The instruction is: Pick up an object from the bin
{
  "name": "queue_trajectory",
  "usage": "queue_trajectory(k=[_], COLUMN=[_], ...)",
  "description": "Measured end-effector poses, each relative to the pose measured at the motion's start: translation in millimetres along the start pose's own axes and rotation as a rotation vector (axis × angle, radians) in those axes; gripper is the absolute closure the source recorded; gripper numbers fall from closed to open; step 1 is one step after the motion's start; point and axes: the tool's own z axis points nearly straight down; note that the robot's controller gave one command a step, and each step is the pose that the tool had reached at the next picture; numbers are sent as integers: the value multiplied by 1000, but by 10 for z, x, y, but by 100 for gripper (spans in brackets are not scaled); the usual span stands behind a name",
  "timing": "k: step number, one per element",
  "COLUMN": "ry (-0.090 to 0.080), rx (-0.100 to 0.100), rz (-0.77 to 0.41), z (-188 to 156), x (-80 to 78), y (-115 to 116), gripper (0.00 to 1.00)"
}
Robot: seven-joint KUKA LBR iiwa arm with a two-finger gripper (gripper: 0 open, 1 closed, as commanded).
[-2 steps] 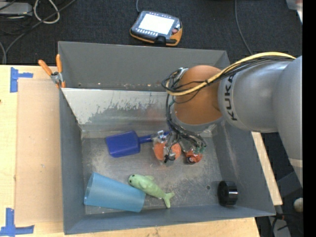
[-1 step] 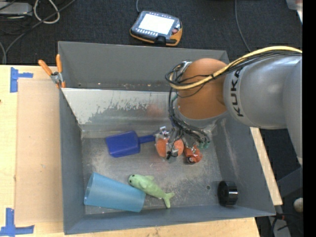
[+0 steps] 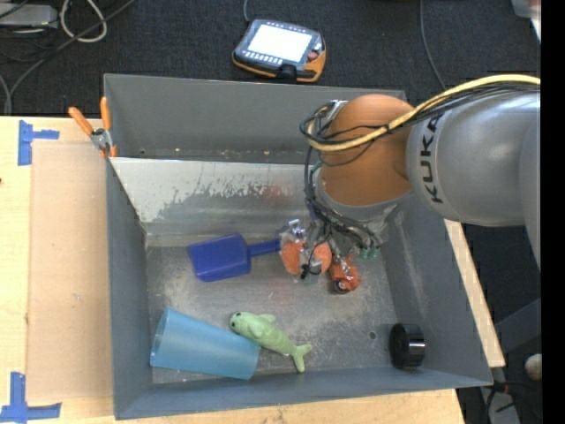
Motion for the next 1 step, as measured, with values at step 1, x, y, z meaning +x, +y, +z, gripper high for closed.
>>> queue_trajectory(k=[1], ry=[0], rx=[0], rz=[0], z=[-104], x=[-1], y=[5], gripper=[100])
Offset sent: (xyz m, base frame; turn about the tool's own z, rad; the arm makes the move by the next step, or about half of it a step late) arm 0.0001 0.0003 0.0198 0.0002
